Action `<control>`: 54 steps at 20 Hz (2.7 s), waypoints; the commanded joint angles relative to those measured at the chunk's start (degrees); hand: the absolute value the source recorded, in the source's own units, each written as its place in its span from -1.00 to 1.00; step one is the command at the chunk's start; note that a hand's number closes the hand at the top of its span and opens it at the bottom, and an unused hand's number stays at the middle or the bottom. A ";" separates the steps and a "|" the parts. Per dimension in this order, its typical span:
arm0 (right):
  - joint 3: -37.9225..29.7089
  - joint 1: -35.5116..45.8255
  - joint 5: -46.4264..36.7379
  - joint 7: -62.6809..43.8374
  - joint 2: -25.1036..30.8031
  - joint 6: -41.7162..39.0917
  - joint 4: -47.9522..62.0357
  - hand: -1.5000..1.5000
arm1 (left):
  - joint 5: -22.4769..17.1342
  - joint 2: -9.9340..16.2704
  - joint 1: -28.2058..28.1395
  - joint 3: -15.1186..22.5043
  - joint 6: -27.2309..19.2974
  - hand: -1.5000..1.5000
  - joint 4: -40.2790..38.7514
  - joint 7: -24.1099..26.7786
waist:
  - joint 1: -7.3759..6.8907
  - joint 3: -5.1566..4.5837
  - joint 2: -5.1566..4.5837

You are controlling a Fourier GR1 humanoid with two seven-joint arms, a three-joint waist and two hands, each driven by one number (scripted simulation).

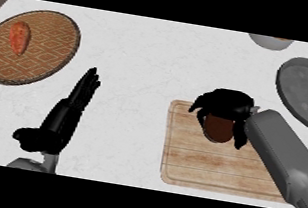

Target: Pick the cupcake from the cutting board and place it in the pan

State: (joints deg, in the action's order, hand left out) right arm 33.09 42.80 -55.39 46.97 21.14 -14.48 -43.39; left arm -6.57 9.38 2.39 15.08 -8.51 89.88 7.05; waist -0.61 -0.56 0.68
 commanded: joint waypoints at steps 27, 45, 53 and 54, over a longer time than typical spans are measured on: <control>-31.00 -4.19 4.30 -73.94 -10.00 29.18 -25.27 1.00 | 0.60 -0.96 -0.58 -3.14 -0.52 0.00 -0.75 0.04 | 3.36 0.45 0.35; -49.36 -11.05 5.95 -56.03 5.41 48.12 -9.22 1.00 | 2.28 -1.90 -1.76 -1.84 2.24 0.00 1.82 -1.23 | -0.56 0.65 -1.16; -60.18 -1.30 18.18 -37.62 11.12 54.46 11.55 1.00 | 1.35 -1.82 3.44 -3.89 4.57 0.00 -1.72 -1.19 | -1.39 0.76 -1.63; -60.73 -0.46 17.79 -36.73 13.36 54.06 13.84 1.00 | 3.52 -3.76 0.23 -1.58 2.94 0.00 -2.32 2.41 | -1.67 0.75 -1.68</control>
State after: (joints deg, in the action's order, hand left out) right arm -23.92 39.08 -40.61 3.36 30.20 38.57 -38.25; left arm -4.14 6.72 3.35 12.64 -5.39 89.10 7.09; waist -1.75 0.17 -0.76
